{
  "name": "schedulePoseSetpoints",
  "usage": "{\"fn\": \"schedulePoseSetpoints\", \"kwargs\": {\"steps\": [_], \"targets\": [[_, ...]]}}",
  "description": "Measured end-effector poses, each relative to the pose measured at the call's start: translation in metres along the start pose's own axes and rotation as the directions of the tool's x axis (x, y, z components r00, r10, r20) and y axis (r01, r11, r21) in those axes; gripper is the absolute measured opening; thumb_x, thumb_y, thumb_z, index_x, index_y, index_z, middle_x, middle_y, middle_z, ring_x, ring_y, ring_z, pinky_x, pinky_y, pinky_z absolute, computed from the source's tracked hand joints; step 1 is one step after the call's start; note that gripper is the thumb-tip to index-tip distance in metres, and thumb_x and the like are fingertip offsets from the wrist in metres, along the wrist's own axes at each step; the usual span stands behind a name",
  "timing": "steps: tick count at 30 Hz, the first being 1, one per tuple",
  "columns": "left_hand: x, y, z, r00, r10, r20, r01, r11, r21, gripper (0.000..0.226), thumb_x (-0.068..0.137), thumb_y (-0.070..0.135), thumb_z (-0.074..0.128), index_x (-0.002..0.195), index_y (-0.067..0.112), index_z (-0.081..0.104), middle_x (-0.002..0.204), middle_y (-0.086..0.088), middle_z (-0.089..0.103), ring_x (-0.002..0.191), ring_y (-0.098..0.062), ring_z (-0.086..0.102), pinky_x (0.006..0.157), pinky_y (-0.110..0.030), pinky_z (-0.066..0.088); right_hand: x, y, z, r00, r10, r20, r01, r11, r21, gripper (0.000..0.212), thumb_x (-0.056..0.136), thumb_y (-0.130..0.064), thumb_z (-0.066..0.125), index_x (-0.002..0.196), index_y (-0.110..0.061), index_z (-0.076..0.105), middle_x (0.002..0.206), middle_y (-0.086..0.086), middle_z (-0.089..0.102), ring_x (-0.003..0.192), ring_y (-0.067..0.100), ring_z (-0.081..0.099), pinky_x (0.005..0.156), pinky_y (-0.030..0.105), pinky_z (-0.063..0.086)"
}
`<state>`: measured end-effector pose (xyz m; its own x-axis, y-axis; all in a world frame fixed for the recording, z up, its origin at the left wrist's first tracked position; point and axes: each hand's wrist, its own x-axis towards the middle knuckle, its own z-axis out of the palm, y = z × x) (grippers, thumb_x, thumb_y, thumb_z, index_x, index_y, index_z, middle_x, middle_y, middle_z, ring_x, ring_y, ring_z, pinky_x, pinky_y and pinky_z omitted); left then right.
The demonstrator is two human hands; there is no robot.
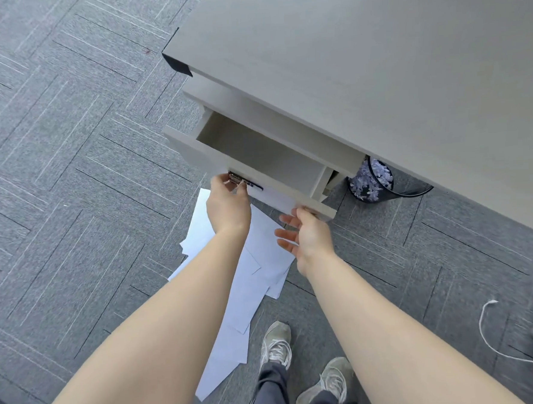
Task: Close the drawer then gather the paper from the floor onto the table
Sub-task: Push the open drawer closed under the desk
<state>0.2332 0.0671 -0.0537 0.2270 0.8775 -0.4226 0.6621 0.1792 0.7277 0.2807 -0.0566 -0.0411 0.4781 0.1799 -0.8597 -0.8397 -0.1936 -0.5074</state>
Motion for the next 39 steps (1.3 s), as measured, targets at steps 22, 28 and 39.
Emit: {"fn": "schedulePoseSetpoints", "kwargs": {"steps": [22, 28, 39], "targets": [[0.044, 0.044, 0.045, 0.986, 0.157, -0.049, -0.141, 0.959, 0.245, 0.024, 0.089, 0.026, 0.057, 0.110, 0.014, 0.055, 0.107, -0.004, 0.069, 0.101, -0.029, 0.060, 0.071, -0.030, 0.036, 0.041, -0.056, -0.004, 0.995, -0.095, 0.006, 0.095, 0.995, -0.007, 0.022, 0.102, -0.036, 0.041, 0.101, -0.019, 0.055, 0.101, -0.001, 0.072, 0.067, 0.019, 0.067, 0.062, 0.028, 0.052], [0.052, 0.044, 0.046, 0.976, 0.217, -0.036, -0.196, 0.932, 0.306, 0.021, 0.087, 0.026, 0.059, 0.102, 0.010, 0.055, 0.100, -0.010, 0.069, 0.093, -0.032, 0.059, 0.066, -0.032, 0.034, 0.046, -0.057, -0.001, 0.993, -0.117, -0.011, 0.117, 0.993, -0.001, 0.025, 0.102, -0.036, 0.042, 0.110, -0.017, 0.056, 0.104, -0.002, 0.072, 0.062, 0.015, 0.068, 0.060, 0.027, 0.052], [0.058, 0.038, 0.040, 0.889, 0.442, 0.120, -0.411, 0.654, 0.635, 0.024, 0.097, 0.025, 0.044, 0.102, 0.003, 0.053, 0.093, -0.022, 0.067, 0.084, -0.042, 0.062, 0.060, -0.037, 0.035, 0.039, -0.058, -0.007, 0.989, -0.138, 0.055, 0.141, 0.988, -0.060, 0.033, 0.102, -0.040, 0.041, 0.121, -0.017, 0.056, 0.113, -0.001, 0.071, 0.067, 0.018, 0.066, 0.058, 0.026, 0.052]]}}
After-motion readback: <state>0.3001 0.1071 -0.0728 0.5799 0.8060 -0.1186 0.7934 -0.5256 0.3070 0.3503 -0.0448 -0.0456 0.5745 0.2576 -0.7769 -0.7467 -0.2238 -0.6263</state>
